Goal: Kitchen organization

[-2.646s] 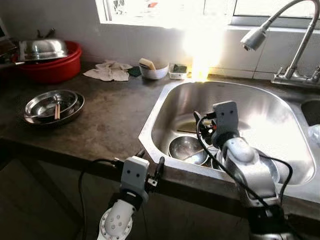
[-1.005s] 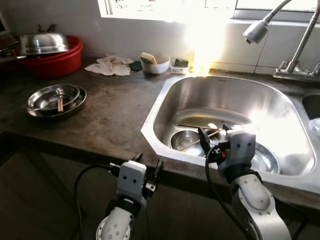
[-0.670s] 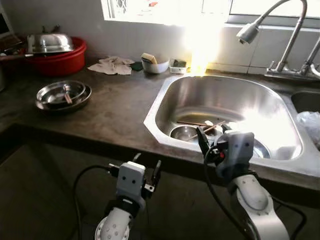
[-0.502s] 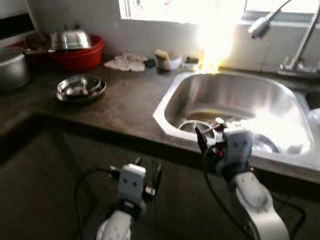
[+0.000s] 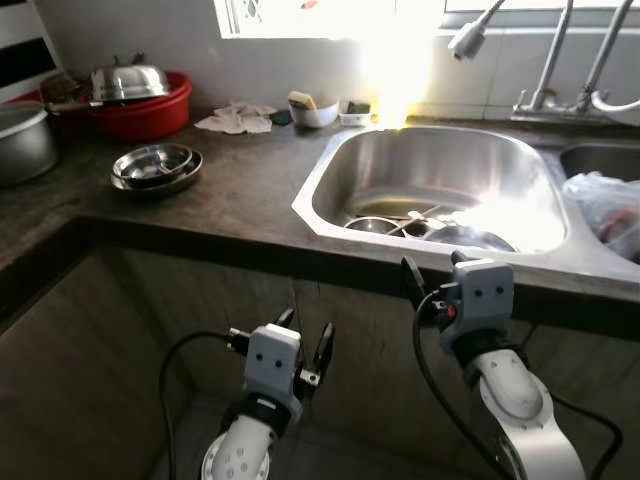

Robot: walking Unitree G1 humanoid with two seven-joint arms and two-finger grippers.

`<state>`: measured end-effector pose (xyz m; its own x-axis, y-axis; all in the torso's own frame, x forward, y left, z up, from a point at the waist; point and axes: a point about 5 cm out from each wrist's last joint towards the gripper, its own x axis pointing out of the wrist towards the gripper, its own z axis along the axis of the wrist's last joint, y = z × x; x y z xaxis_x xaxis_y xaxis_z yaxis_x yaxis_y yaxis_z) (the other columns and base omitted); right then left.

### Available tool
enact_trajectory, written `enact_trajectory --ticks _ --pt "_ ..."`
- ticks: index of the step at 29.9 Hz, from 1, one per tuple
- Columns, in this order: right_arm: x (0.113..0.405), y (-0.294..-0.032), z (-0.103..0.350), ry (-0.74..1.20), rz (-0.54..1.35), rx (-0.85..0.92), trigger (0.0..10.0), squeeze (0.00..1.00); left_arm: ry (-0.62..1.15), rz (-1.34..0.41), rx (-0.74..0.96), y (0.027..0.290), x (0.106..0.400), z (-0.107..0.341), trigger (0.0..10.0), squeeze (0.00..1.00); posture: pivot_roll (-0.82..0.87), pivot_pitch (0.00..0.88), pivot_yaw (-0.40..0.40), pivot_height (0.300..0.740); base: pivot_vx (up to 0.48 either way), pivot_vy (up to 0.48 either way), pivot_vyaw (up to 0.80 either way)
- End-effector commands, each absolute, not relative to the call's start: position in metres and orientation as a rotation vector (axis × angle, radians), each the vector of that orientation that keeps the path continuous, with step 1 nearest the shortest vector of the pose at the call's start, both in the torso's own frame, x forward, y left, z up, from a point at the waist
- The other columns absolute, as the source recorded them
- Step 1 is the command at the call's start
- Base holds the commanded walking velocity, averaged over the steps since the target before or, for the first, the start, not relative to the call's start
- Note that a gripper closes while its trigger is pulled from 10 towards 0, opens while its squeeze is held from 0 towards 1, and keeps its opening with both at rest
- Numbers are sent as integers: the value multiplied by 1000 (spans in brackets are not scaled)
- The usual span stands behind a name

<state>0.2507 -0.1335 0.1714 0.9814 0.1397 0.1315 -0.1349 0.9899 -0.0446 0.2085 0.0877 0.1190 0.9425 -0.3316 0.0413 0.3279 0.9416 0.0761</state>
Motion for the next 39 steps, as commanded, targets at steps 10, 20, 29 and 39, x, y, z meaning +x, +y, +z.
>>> enact_trajectory --ticks 10,20,29,39 --pt "252 -130 176 -163 160 -57 10000 0 -55 -335 97 88 210 119 10000 0 5 29 3 740 0 0 0" --pt "254 -127 176 -162 177 -63 10000 0 -51 -335 99 87 210 118 10000 0 4 38 0 740 179 0 640" --pt "256 -124 176 -162 191 -62 10000 0 -54 -327 99 88 211 119 10000 0 9 45 -2 740 255 0 800" --pt "258 -122 176 -164 210 -62 10000 0 -45 -308 87 89 214 119 10000 0 11 47 -1 740 0 0 800"
